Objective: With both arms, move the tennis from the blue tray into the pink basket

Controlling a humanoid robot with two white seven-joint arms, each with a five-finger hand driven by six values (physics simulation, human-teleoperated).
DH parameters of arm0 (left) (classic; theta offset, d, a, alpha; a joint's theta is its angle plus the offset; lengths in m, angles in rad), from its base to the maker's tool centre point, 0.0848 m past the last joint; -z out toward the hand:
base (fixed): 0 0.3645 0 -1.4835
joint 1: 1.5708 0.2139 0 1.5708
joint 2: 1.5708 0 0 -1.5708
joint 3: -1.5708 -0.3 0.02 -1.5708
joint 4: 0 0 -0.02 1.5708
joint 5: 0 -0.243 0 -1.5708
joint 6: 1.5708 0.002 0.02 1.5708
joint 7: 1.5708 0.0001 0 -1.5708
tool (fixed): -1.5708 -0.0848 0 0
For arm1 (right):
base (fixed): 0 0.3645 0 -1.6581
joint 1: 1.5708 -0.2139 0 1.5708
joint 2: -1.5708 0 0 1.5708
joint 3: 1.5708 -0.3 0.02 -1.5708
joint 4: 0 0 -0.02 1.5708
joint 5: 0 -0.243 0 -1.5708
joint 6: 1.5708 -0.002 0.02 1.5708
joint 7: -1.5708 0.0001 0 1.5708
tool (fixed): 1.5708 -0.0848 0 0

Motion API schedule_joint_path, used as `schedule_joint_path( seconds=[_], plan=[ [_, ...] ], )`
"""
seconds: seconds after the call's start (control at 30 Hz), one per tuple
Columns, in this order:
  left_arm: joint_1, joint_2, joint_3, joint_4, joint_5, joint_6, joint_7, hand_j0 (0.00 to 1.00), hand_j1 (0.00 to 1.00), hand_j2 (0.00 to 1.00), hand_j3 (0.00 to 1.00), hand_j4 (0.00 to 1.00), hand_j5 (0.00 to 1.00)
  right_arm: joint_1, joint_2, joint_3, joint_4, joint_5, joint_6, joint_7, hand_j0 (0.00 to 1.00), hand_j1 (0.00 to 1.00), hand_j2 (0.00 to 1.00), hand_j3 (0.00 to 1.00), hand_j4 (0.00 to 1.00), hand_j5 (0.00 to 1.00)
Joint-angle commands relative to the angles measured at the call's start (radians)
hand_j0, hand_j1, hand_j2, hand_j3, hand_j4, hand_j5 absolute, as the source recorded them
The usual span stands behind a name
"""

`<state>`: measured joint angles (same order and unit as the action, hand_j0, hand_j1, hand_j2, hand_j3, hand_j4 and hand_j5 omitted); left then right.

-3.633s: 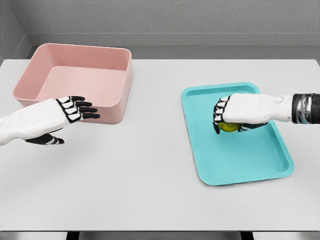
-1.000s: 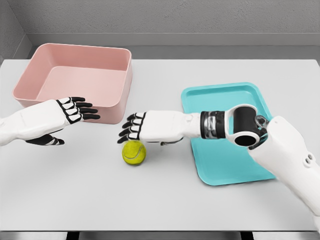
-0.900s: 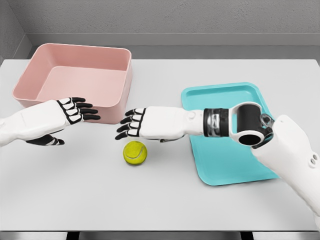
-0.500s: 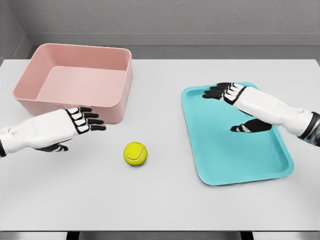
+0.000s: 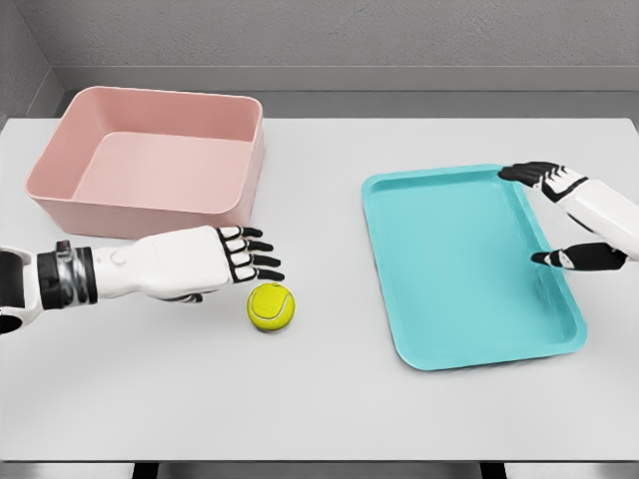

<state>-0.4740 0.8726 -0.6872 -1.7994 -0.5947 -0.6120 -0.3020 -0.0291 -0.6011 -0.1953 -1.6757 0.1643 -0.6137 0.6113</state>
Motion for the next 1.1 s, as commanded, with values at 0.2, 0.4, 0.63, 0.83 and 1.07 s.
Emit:
schedule_joint_path(
  seconds=[0.2,0.4,0.63,0.83,1.07],
  plan=[
    [-0.034,-0.044,-0.095,0.005,0.007,0.001,0.000,1.00,1.00,1.00,1.00,1.00,1.00,-0.002,0.001,-0.010,0.054,-0.008,0.003,0.000,1.00,1.00,1.00,1.00,1.00,1.00],
    [-0.035,-0.064,-0.107,0.014,0.006,0.001,0.000,1.00,1.00,1.00,1.00,1.00,1.00,-0.002,0.001,-0.010,0.053,-0.008,0.003,0.000,1.00,1.00,1.00,1.00,1.00,1.00],
    [-0.048,-0.089,-0.133,0.040,0.003,0.001,0.000,1.00,1.00,1.00,1.00,1.00,1.00,-0.002,0.001,-0.010,0.054,-0.008,0.003,0.000,1.00,1.00,1.00,1.00,1.00,1.00],
    [-0.049,-0.116,-0.149,0.066,0.000,0.001,0.000,1.00,1.00,1.00,1.00,1.00,1.00,0.000,0.001,-0.010,0.053,-0.008,0.003,0.000,1.00,1.00,1.00,1.00,1.00,1.00],
    [-0.046,-0.116,-0.150,0.097,0.004,0.001,0.001,0.99,0.99,0.99,0.99,0.99,0.99,0.000,0.001,-0.010,0.054,-0.008,0.003,0.000,1.00,1.00,1.00,1.00,1.00,1.00]
  ],
)
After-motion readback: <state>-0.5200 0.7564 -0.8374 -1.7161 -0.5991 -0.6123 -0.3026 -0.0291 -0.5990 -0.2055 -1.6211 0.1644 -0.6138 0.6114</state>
